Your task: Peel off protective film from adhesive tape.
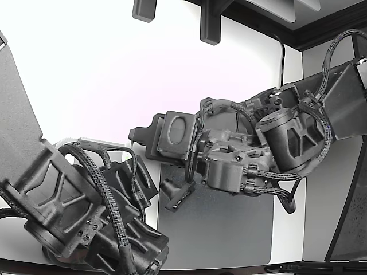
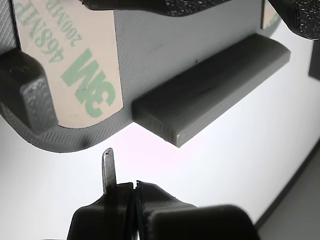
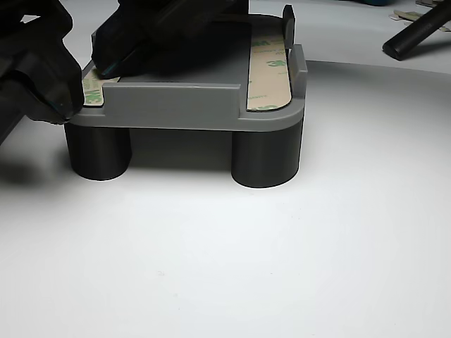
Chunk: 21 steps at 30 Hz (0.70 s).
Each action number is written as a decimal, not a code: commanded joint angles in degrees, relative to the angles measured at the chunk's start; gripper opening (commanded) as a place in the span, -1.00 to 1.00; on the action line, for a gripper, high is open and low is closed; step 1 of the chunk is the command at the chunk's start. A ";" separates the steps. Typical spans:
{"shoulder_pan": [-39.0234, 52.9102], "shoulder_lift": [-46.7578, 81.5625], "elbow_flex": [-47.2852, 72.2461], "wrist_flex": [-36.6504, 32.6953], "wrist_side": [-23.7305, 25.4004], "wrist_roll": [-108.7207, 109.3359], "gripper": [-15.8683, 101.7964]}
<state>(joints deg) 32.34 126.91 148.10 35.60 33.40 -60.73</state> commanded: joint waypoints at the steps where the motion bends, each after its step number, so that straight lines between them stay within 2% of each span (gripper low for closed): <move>1: -0.44 1.14 -1.32 -0.35 0.00 0.09 -0.85; 3: -0.44 1.14 -1.32 -0.53 0.00 0.09 -0.89; 21: -0.35 0.79 -0.70 -1.76 -0.44 0.00 -0.89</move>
<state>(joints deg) 32.34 126.74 148.36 34.45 32.96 -60.64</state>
